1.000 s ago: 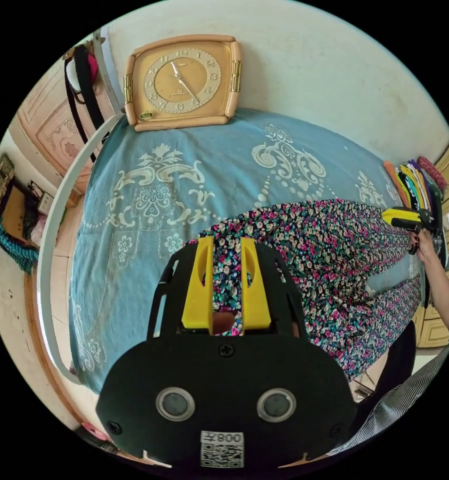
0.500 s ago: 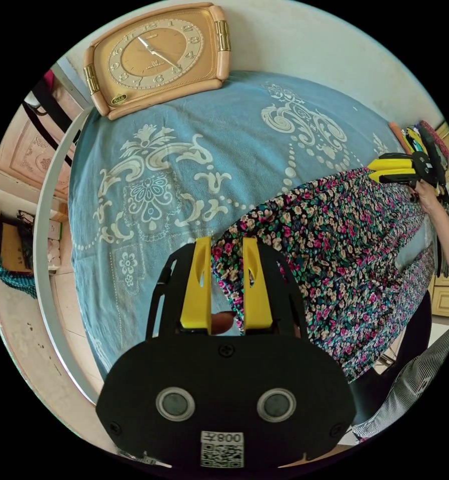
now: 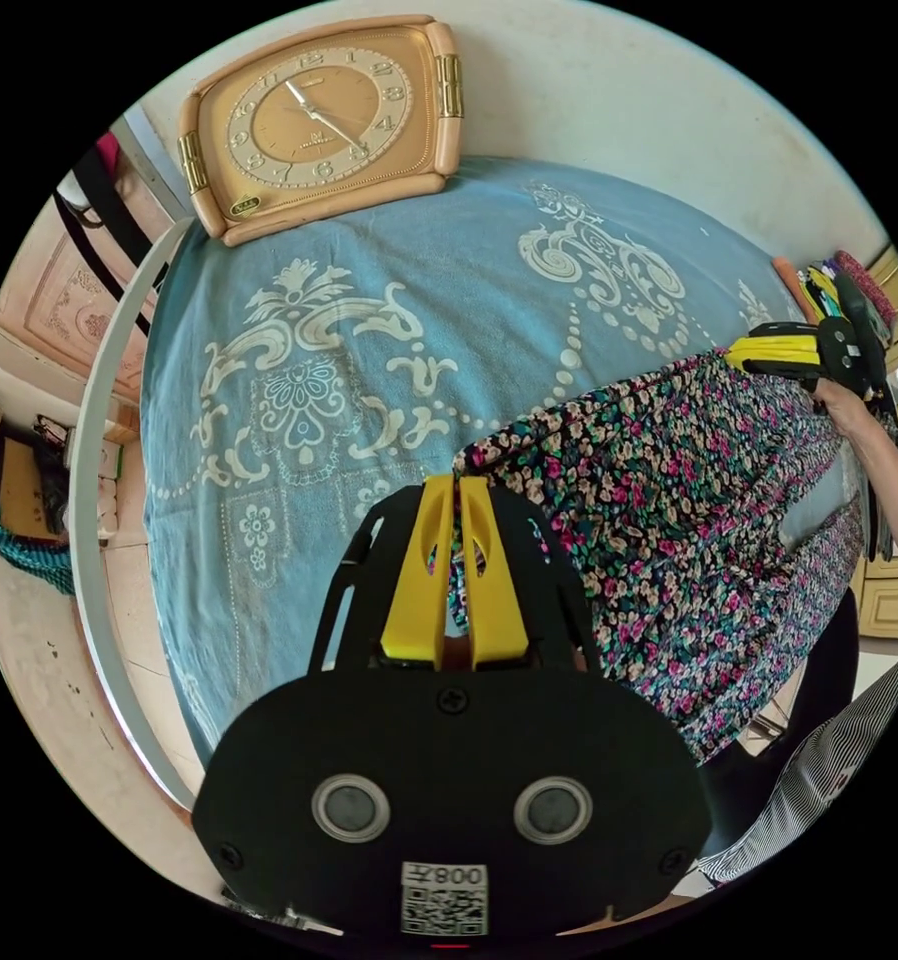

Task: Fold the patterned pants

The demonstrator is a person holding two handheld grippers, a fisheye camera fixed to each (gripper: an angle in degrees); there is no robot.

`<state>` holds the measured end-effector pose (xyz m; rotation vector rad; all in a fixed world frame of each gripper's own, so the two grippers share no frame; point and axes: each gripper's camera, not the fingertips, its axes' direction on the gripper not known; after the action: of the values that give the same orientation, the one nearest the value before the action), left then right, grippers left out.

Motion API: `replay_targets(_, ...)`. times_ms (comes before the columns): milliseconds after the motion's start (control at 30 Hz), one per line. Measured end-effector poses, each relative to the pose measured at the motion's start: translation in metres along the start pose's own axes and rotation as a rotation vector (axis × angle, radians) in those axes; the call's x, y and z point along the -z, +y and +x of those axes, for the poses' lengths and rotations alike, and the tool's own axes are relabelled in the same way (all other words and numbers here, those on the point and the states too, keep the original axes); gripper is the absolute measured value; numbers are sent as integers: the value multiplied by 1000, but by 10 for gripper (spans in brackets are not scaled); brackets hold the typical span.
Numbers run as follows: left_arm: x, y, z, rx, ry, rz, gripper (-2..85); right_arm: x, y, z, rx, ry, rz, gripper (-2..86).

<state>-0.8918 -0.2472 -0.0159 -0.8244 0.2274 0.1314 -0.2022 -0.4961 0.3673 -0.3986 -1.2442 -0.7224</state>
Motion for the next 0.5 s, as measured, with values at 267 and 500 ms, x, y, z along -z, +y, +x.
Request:
replay_targets(267, 40, 36, -2, 7, 12, 77, 7, 7, 9, -28, -37, -40, 78, 3)
replay_targets(500, 80, 83, 3, 0, 54, 164, 7, 31, 46, -68, -73, -97, 179, 3)
